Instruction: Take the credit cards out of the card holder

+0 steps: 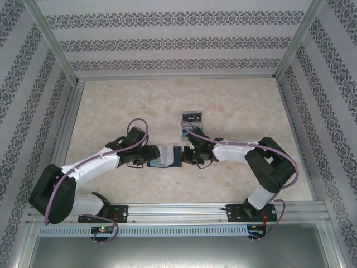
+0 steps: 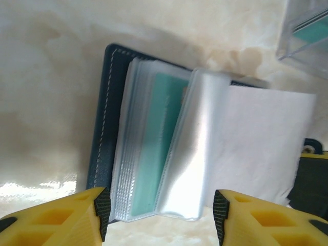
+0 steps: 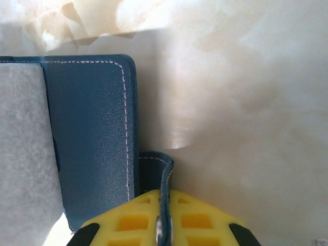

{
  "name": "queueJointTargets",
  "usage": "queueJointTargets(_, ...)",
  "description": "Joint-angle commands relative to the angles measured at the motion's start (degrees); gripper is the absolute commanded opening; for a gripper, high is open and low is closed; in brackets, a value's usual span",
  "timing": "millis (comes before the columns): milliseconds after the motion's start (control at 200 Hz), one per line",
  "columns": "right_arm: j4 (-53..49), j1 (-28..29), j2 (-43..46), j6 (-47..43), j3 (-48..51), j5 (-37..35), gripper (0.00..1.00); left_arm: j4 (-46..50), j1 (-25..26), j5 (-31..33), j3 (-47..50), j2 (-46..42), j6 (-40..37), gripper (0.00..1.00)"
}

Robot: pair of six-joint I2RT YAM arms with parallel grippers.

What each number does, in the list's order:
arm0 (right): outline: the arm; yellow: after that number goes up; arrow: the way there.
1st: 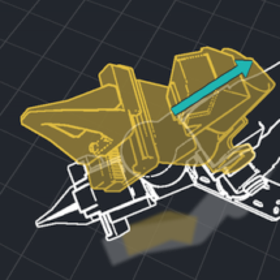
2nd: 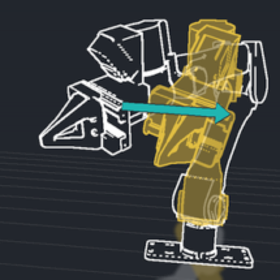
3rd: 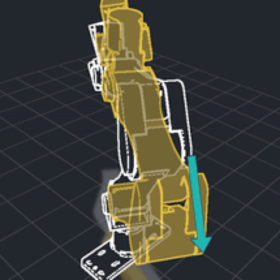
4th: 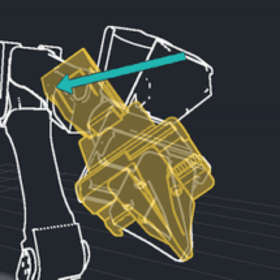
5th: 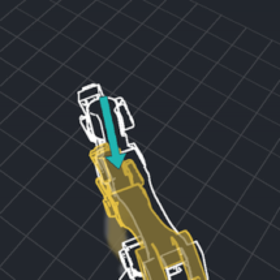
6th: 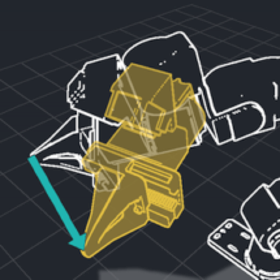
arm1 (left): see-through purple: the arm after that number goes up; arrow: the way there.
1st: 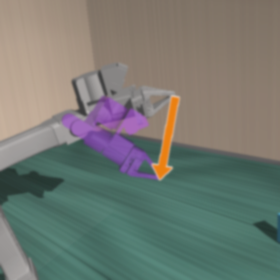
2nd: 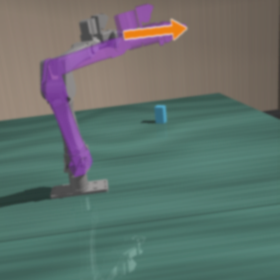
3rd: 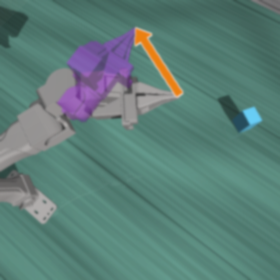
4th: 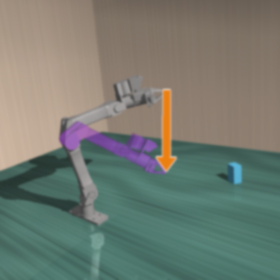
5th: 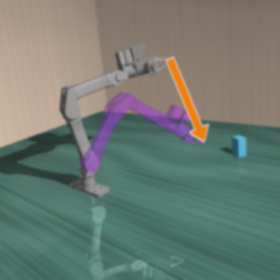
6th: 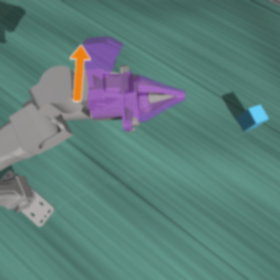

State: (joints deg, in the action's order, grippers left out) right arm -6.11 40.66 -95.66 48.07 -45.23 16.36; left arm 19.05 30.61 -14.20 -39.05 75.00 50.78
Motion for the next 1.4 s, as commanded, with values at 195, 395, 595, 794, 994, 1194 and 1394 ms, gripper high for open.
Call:
queueJointTargets(195,-0.22,0.99,-0.76,0.40,0.32,-1.07,0.00,-5.89,-0.72,-2.67,0.28,0.14,0.46,0.56)
queueJointTargets(395,-0.14,1.10,-0.76,0.40,0.32,-1.07,0.00,-6.96,-0.67,-3.38,-0.06,2.93,0.12,0.55)
queueJointTargets(595,-0.21,1.05,-0.58,0.41,0.32,-1.09,0.00,-8.06,-0.70,-4.18,0.67,4.59,0.07,0.55)
queueJointTargets(794,-0.16,1.28,-0.67,0.56,0.23,-1.07,0.00,-7.95,-0.72,-4.59,0.39,6.52,0.11,0.55)
queueJointTargets(994,-0.15,1.27,-0.58,0.54,0.41,-1.18,0.00,-4.81,-0.70,-0.68,0.12,3.60,-0.42,0.54)
queueJointTargets(1194,-0.04,1.28,-0.93,0.53,0.15,-0.98,0.00,-5.36,-0.70,-1.71,0.33,5.11,-0.56,0.54)
queueJointTargets(1394,-0.04,1.36,-1.02,0.53,-0.03,-0.89,0.00,-6.57,-0.66,-2.94,0.38,6.91,-0.41,0.54)
